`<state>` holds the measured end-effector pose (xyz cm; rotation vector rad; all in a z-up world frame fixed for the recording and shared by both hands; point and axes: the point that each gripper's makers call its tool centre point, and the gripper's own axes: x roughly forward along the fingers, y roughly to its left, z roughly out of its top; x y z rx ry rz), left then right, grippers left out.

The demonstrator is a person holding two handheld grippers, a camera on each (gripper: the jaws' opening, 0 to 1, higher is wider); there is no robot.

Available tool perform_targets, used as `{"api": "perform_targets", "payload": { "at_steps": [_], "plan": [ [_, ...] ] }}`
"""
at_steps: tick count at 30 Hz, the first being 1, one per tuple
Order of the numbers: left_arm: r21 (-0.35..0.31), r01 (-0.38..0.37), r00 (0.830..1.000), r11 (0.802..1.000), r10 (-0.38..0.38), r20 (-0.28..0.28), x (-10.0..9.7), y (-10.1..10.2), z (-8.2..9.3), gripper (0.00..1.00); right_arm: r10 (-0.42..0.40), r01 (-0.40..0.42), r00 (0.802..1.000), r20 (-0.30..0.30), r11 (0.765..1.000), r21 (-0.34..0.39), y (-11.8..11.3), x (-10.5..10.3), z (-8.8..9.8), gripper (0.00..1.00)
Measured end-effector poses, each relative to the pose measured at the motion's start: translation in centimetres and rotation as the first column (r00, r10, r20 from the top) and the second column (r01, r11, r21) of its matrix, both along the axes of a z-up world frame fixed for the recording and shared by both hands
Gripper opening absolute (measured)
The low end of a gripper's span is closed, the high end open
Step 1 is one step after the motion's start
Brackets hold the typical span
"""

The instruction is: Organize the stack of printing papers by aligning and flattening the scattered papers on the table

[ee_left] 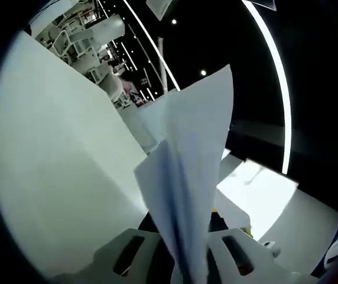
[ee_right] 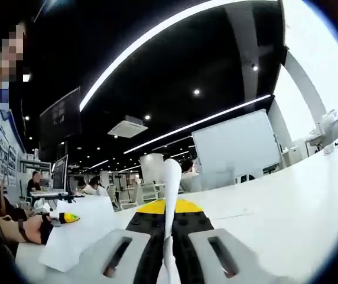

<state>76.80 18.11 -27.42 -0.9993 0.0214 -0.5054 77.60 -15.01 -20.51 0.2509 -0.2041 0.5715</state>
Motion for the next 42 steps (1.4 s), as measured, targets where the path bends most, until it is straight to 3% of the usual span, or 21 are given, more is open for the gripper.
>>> {"api": "perform_targets", "payload": {
  "at_steps": [20,37,42],
  "plan": [
    [0.001,0.001,1.0,1.0,-0.001,-0.002,0.2,0.3,-0.2,0.07,-0.001,0.007,0.995,0.099,0.998,-0.064,1.4,-1.6,2.2,0.0],
    [0.019,-0.007,1.0,1.0,0.007,-0.008,0.5,-0.1,-0.4,0.07,-0.026,0.032,0.986,0.167,0.999,-0.03,0.4,-1.3,6.3,0.0],
    [0.023,-0.006,1.0,1.0,0.006,-0.009,0.8,-0.2,-0.6,0.07,-0.009,0.015,0.984,0.178,0.999,-0.03,1.2,-1.2,6.9,0.0]
  ]
}}
